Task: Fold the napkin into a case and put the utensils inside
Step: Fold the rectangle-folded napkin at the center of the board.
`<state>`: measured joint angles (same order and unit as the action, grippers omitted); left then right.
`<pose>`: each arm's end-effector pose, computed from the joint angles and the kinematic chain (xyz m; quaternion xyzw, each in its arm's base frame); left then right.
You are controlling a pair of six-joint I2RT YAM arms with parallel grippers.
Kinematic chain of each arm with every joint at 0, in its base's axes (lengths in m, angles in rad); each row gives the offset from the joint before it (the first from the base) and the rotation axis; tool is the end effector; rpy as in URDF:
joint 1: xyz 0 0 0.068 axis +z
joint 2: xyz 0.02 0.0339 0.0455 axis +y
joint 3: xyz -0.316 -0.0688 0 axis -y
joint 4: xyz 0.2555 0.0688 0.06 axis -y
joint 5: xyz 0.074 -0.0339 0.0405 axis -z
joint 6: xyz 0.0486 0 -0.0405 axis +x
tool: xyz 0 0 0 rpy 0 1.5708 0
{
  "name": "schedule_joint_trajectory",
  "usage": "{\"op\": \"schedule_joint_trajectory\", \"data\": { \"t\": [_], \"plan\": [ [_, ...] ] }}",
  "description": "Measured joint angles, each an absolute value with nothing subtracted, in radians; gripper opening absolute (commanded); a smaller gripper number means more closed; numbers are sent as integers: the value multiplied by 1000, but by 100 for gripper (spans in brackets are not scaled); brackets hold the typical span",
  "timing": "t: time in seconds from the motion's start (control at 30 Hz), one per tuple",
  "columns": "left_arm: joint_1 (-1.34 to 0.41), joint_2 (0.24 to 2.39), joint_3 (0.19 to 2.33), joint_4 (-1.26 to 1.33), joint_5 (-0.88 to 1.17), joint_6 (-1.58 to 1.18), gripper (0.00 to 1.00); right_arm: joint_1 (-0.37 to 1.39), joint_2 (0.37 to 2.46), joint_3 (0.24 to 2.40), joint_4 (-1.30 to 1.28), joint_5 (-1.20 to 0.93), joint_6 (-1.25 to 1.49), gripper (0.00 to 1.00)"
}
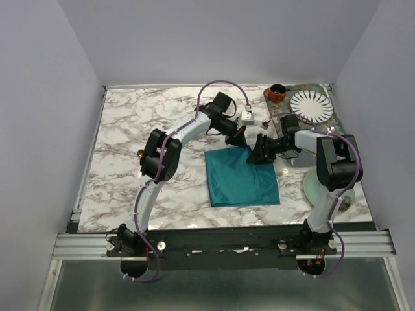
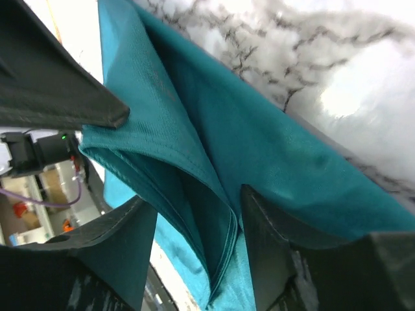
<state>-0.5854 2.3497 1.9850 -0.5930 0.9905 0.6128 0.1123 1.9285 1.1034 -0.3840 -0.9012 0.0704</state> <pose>0.4443 -0.3433 0.2210 0.5915 0.6119 -0.4494 0.2717 0.3782 0.0810 0.1651 -0.0969 0.8837 0.4414 0.1222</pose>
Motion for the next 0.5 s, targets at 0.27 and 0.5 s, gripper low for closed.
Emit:
{"op": "schedule_joint_trajectory", "data": {
  "t": [0.27,0.5],
  "plan": [
    [-577,2350,1985,-593,992,612,0,112,1923,1037,-377,-948,85,41],
    [-575,2350,1985,-588,992,608,0,113,1879,996,-384,-952,108,53]
  ]
}}
